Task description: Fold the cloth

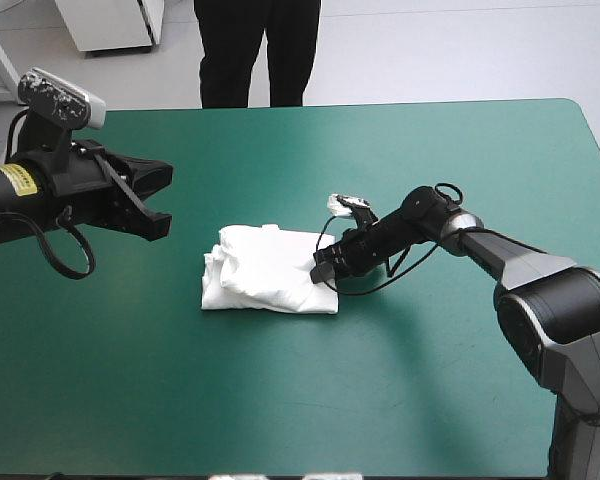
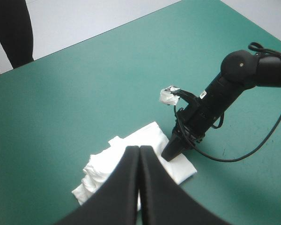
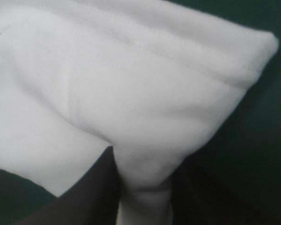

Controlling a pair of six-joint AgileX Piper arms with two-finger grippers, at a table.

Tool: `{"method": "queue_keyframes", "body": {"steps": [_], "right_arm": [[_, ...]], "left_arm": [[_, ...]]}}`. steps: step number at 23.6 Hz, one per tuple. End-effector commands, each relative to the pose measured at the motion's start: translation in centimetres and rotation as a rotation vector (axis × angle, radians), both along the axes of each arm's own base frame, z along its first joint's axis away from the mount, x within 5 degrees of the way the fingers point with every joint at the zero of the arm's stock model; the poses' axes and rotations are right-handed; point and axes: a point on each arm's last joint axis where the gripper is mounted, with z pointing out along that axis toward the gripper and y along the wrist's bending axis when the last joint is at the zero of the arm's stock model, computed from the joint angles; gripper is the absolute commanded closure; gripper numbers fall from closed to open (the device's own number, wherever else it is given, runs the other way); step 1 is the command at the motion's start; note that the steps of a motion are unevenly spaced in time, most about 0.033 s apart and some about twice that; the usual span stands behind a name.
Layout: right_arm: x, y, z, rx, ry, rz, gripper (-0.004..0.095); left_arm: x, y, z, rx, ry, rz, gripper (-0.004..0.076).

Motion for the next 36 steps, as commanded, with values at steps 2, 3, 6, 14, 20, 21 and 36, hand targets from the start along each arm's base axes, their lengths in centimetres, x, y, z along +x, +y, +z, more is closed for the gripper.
{"method": "queue_keyframes", "body": {"steps": [2,3,6,14,20,21,36], "right_arm": [[0.2,0.3,2.3,0.029,-0.078,-0.005,0.0913],[0.4,0.3,2.5,0.024,-0.084,-0.005,0.0909],[1.0,-0.3,3.0,-0.012,-0.103,-0.024,0.0909],[1.8,-5.1,4.6,-0.325,-0.182,-0.068,0.0909],[1.9,-11.8,6.5,-0.553,-0.186,-0.175,0.091],[1.8,-13.7,7.2,-0.6,-0.189,-0.21,0.0909],[-7.8,-33.7,7.2,-0.751,-0.034,-0.804,0.091]], "left_arm": [[-1.5,0.0,0.7,-0.034,0.009,-0.035,0.0734],[-1.6,0.1,0.7,-0.035,0.007,-0.035,0.0734],[-2.2,0.2,1.0,-0.046,-0.005,-0.042,0.0734],[-3.2,0.3,1.4,-0.068,-0.022,-0.057,0.0734],[-3.2,0.3,1.4,-0.071,-0.021,-0.06,0.0734],[-3.2,0.3,1.4,-0.068,-0.024,-0.062,0.0734],[-3.2,0.3,1.4,-0.051,-0.037,-0.073,0.0734]]}}
